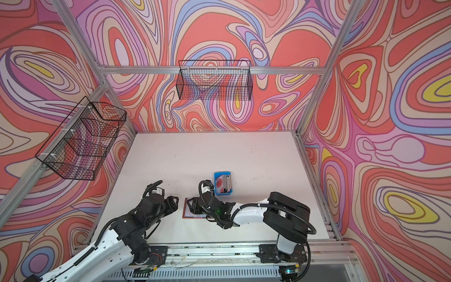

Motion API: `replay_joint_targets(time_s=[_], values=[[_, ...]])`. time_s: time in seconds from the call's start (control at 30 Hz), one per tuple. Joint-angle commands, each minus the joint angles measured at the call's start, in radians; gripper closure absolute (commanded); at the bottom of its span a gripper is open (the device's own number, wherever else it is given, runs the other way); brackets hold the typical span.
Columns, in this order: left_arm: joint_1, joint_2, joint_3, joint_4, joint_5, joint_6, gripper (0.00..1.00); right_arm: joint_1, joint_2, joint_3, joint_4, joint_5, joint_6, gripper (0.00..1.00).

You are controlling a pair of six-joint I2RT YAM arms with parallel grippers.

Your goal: Put the credit cards into the card holder

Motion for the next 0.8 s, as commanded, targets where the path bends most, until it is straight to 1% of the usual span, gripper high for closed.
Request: replay_joint_targets(time_s=[0.0, 0.13, 0.23, 0.33, 0.47, 0.53, 0.63, 0.7, 0.77], values=[[0.004, 0.009, -0.015, 0.024, 0.016, 0.019, 0.3, 0.003, 0.086, -0.01, 0.004, 0.002, 0.028, 0.5], [0.004, 0.016, -0.015, 0.028, 0.026, 0.03, 0.3, 0.003, 0.131, 0.022, 0.009, -0.033, 0.025, 0.51], [0.004, 0.018, -0.019, 0.038, 0.04, 0.041, 0.31, 0.002, 0.113, 0.04, -0.026, -0.036, 0.008, 0.52], [0.004, 0.015, -0.019, 0.041, 0.052, 0.053, 0.3, -0.004, 0.009, 0.05, -0.127, 0.005, -0.04, 0.52], [0.004, 0.008, -0.02, 0.04, 0.06, 0.066, 0.3, -0.026, -0.209, 0.074, -0.365, 0.148, -0.125, 0.46], [0.004, 0.008, -0.024, 0.045, 0.067, 0.072, 0.3, -0.058, -0.307, 0.099, -0.499, 0.206, -0.157, 0.41], [0.004, 0.014, -0.025, 0.061, 0.084, 0.078, 0.3, -0.162, -0.413, 0.14, -0.669, 0.227, -0.202, 0.38], [0.004, 0.021, -0.025, 0.071, 0.099, 0.083, 0.31, -0.236, -0.45, 0.156, -0.731, 0.229, -0.238, 0.37], [0.004, 0.034, -0.025, 0.082, 0.112, 0.087, 0.31, -0.306, -0.448, 0.172, -0.778, 0.226, -0.273, 0.36]])
